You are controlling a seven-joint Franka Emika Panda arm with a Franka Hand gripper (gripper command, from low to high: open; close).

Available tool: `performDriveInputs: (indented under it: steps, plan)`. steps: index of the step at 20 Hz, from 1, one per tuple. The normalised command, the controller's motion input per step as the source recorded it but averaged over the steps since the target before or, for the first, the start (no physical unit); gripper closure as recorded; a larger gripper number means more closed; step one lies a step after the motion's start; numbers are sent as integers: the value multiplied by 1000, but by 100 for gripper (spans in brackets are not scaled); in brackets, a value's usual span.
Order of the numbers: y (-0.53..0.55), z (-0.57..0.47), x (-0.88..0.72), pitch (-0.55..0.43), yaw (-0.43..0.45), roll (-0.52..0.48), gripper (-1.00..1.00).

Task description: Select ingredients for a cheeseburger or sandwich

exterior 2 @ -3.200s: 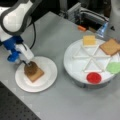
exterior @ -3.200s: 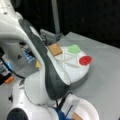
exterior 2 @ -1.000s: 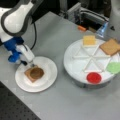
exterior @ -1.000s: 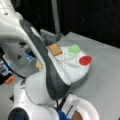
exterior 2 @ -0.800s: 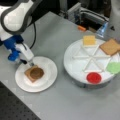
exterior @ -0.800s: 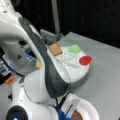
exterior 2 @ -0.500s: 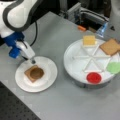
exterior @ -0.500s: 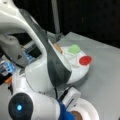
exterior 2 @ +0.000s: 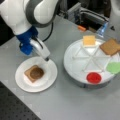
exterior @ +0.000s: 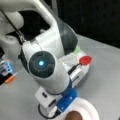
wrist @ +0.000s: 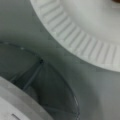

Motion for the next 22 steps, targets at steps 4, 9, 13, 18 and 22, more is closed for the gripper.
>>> performDriveInputs:
  steps: [4,9,13,18,22]
  plan:
    - [451,-13,-584,-145,17,-302,-100]
    - [608,-10,-642,-170,1,-305,-100]
    - [616,-25,-607,-201,-38,-344,-100]
    - [554,-32,-600,-200,-34,-339,-100]
    - [366,-65,-543,-211,22,-278,-100]
